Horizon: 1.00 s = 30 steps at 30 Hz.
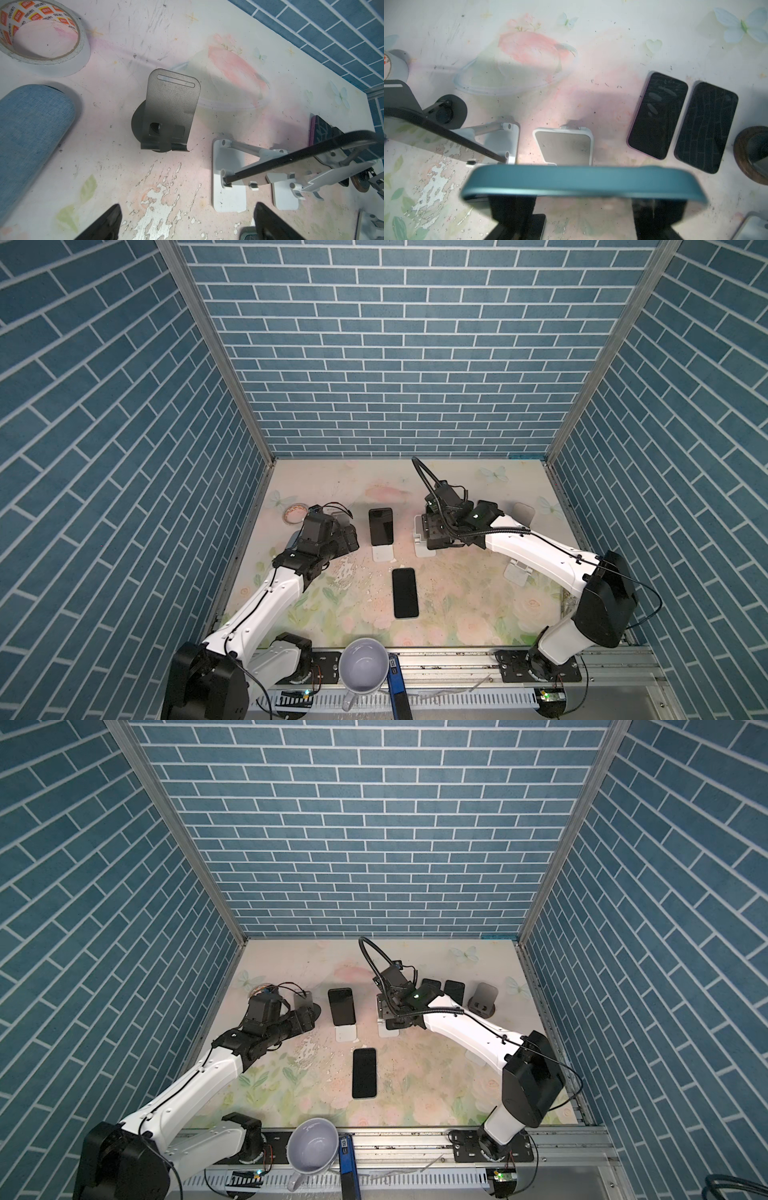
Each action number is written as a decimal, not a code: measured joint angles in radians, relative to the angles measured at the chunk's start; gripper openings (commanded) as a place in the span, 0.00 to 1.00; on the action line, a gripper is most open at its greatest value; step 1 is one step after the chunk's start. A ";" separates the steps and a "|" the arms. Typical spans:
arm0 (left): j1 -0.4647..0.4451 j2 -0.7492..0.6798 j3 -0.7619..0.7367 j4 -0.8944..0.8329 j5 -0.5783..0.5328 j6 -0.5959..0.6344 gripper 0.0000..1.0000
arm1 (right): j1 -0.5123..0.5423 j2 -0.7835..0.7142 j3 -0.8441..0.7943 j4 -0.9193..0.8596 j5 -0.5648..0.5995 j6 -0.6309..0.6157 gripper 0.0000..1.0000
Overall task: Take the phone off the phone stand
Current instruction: 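Carry the phone toward the robot and lower it beside the other phone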
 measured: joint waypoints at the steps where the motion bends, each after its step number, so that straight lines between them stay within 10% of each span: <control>1: 0.000 0.000 0.000 0.001 0.000 0.000 1.00 | 0.000 -0.006 -0.015 -0.003 -0.002 0.007 0.57; 30: 0.000 -0.039 -0.045 0.010 -0.001 -0.001 1.00 | 0.098 0.007 -0.214 -0.045 -0.188 0.219 0.58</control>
